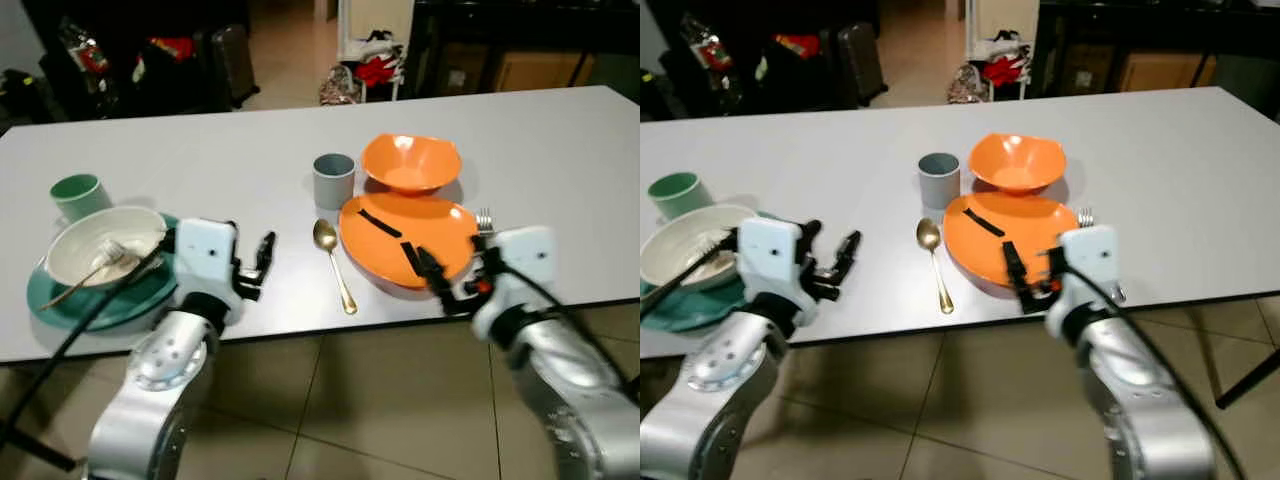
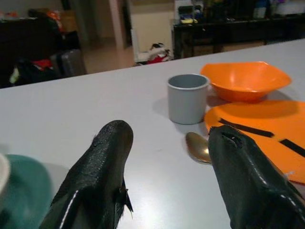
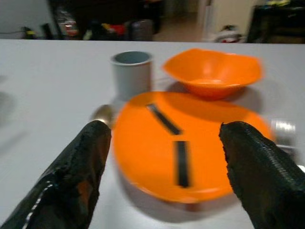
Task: Setting the table
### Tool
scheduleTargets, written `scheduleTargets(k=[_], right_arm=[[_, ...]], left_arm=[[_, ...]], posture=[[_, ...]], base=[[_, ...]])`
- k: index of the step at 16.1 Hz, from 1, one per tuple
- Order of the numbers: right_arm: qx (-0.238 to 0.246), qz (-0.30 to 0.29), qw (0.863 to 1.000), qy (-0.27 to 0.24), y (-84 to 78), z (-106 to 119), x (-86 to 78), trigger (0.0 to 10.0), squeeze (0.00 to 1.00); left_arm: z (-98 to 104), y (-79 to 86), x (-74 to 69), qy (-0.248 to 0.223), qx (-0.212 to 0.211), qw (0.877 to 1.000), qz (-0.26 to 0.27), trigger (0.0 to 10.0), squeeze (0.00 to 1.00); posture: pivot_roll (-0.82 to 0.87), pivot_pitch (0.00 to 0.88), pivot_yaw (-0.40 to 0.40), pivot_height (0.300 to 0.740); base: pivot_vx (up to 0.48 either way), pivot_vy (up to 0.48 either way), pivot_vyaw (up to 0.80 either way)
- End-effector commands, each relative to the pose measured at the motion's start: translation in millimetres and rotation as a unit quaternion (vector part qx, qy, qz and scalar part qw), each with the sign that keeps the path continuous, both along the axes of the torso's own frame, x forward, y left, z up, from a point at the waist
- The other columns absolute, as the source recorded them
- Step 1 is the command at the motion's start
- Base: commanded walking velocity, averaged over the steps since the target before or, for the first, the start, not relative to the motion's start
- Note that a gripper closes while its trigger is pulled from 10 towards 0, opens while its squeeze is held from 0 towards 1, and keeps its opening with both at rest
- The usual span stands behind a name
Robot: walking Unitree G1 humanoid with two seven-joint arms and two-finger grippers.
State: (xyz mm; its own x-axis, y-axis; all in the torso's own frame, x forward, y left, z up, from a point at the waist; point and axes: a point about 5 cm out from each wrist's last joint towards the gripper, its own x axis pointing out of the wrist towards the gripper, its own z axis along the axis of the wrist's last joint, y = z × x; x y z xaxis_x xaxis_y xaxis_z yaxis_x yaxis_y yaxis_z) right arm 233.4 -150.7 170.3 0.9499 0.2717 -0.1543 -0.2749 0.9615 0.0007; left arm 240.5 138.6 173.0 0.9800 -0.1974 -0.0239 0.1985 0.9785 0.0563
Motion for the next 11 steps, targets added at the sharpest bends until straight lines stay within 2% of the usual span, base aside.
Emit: scheduleTargets(k=[1,3,6,9,11], right_arm=[[0.005,0.018,1.000,-0.007,6.1,3.8,1.8,10.0,1.00],[0.006,0.018,1.000,-0.011,7.0,5.6,4.2,10.0,1.00],[0.012,0.018,0.999,-0.028,8.0,10.6,11.6,10.0,1.00],[0.009,0.032,0.999,-0.033,10.8,12.7,15.2,10.0,1.00],[0.017,0.027,0.999,-0.019,9.4,10.1,16.4,10.0,1.00]], left_arm=[[4.8,4.1,-0.8,-0.012,0.003,1.000,-0.001,10.0,0.00],[6.7,5.8,-0.5,-0.014,0.001,1.000,0.003,10.0,0.00],[8.9,7.8,0.5,-0.019,0.001,1.000,0.003,10.0,0.00],[9.3,9.7,0.2,-0.020,0.005,1.000,0.000,10.0,0.00],[9.1,9.7,0.4,-0.020,0.005,1.000,-0.001,10.0,0.00]], posture=[[-0.10,0.010,0.038,0.740],[-0.09,0.007,0.038,0.740],[-0.09,0.006,0.037,0.740],[-0.08,0.008,0.033,0.740],[-0.08,0.007,0.033,0.740]], base=[[0.000,0.000,-0.79],[0.000,0.000,-0.79],[0.000,0.000,0.00],[0.250,0.000,0.00],[0.255,0.000,-0.73]])
